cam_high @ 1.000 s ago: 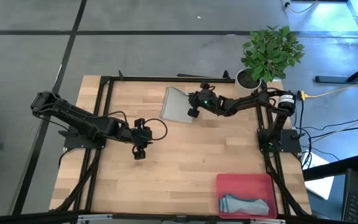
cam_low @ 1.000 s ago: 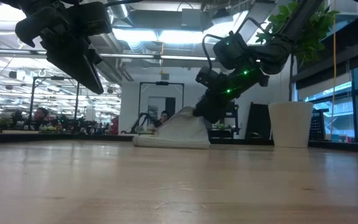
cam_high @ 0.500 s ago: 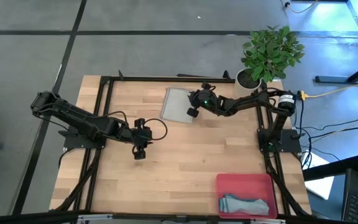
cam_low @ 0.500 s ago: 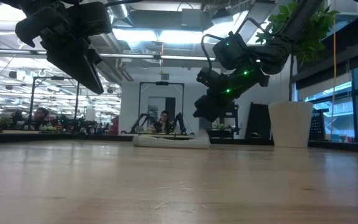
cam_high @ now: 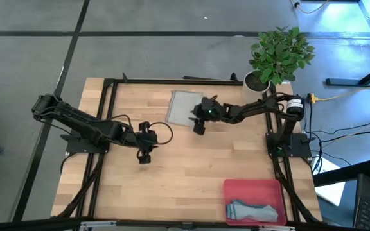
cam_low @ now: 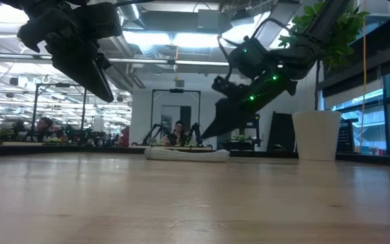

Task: Roll microfiber towels into tight, uniform cylinder then place into a basket
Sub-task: Roll the gray towel

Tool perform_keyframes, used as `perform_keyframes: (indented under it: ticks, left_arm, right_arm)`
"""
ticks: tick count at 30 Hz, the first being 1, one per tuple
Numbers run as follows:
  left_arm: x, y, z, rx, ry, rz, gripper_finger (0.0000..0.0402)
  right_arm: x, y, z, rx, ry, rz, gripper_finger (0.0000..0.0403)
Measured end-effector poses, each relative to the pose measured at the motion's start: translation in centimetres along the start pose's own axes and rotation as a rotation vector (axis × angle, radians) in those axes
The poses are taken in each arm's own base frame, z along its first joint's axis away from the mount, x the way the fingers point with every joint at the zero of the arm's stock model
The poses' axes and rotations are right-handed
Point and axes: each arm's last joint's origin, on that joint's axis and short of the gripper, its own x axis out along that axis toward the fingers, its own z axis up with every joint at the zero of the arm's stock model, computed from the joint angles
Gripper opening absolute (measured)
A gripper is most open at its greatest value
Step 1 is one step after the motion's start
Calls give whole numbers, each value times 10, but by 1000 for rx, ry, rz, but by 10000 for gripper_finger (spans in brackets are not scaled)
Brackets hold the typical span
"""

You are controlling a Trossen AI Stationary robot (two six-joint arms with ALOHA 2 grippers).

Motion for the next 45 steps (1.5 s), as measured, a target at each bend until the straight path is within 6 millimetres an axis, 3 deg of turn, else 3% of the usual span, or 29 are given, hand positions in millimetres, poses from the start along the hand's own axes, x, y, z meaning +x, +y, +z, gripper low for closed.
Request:
perform_keyframes:
  ticks: [8,14,26,30,35,39,45]
  left_arm:
    - [0,1,0,-3,-13,44,74]
    - [0,1,0,-5,-13,44,74]
    - [0,1,0,-5,-13,44,74]
    - [0,1,0,-4,-11,40,74]
    - [1,0,0,5,-1,28,74]
    - [1,0,0,5,-2,27,74]
    - [1,0,0,28,-2,29,74]
  right_arm:
    - [13,6,-20,127,102,13,163]
    - [18,17,-26,164,129,120,163]
    - [10,84,-27,39,138,316,163]
    - [7,97,-26,-9,105,334,163]
    - [1,103,-20,-122,64,351,163]
    - [-7,107,4,-149,-28,358,163]
    - [-17,114,23,-218,-45,345,163]
